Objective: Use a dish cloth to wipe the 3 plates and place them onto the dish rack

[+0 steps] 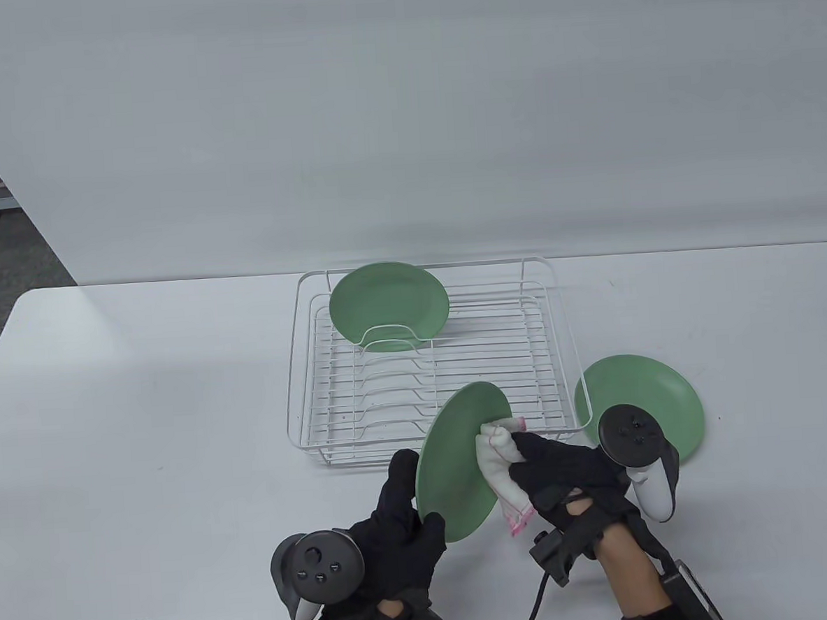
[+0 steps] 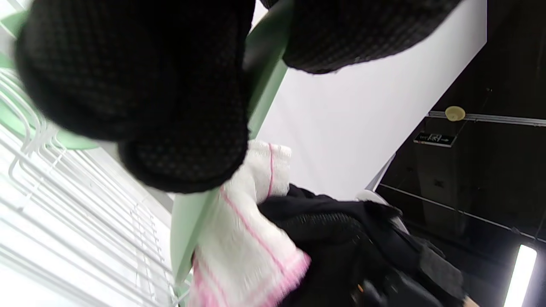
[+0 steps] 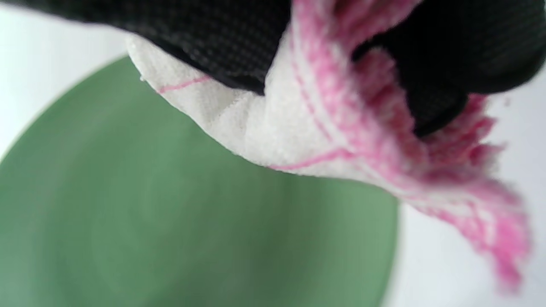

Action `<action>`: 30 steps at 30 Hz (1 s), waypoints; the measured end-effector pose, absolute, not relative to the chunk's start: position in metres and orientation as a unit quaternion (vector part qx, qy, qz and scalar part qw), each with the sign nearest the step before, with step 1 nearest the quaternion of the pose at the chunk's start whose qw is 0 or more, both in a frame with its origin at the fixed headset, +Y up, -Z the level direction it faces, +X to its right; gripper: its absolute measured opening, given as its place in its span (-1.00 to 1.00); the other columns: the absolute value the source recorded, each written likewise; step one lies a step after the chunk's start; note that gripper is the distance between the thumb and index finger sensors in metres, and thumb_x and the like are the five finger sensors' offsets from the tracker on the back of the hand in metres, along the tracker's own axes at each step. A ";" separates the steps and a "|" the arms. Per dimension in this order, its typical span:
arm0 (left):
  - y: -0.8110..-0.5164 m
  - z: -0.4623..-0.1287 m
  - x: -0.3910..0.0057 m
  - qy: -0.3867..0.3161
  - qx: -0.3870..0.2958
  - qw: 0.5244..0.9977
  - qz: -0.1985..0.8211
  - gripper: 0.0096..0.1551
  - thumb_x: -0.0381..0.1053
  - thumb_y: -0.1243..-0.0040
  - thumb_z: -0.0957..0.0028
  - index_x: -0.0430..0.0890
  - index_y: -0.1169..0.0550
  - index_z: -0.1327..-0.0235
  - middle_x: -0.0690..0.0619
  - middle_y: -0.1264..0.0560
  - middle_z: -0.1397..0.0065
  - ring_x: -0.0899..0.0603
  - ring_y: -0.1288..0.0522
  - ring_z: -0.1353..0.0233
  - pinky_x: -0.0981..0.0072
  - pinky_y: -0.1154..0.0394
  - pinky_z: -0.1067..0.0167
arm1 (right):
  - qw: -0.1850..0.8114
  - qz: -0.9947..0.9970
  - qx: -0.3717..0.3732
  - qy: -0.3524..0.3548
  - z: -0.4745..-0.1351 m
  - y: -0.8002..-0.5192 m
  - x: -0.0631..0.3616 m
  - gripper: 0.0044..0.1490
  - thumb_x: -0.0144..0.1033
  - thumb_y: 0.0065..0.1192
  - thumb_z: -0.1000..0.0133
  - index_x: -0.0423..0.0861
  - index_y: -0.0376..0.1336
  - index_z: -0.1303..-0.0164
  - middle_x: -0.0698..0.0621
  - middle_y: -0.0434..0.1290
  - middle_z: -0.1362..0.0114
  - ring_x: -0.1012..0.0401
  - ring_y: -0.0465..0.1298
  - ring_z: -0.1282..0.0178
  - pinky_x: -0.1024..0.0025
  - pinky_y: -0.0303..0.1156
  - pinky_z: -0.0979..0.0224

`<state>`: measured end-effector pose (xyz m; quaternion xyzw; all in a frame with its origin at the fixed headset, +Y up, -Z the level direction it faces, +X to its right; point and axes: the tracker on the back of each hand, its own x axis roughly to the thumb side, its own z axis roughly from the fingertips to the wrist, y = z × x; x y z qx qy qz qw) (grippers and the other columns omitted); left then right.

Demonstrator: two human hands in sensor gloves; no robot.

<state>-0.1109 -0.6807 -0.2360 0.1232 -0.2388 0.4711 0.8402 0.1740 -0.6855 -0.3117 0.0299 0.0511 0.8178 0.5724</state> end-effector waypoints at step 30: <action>-0.680 -0.236 -0.114 -0.244 0.132 0.834 0.477 -0.02 -0.02 -0.26 -0.03 -0.13 0.04 -0.53 -0.35 -0.25 -0.44 -0.28 -0.81 0.18 -0.06 -0.78 0.25 | 0.580 0.765 0.150 0.237 -0.305 -0.694 0.133 -0.45 -0.45 0.44 0.15 -0.06 0.51 -0.09 -0.28 0.60 -0.13 -0.29 0.60 0.11 -0.19 0.55 0.09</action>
